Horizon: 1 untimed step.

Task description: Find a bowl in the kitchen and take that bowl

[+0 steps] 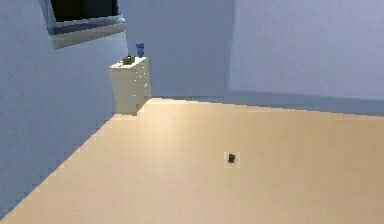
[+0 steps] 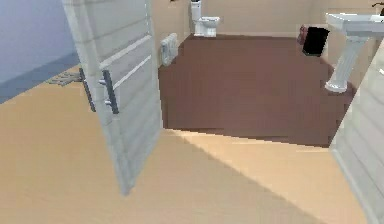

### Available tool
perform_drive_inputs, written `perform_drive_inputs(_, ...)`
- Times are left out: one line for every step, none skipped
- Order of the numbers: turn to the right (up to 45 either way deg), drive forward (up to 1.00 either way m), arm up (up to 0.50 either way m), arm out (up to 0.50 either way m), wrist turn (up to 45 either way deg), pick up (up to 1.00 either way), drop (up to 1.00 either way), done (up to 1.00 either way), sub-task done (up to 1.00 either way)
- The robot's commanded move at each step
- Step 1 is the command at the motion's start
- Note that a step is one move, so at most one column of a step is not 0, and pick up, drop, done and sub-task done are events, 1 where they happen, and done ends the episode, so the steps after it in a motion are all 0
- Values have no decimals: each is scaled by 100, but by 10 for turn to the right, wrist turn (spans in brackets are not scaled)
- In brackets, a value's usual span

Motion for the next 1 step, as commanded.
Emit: perform_drive_inputs(0, 20, 0, 0, 0, 0, 0, 0, 0)
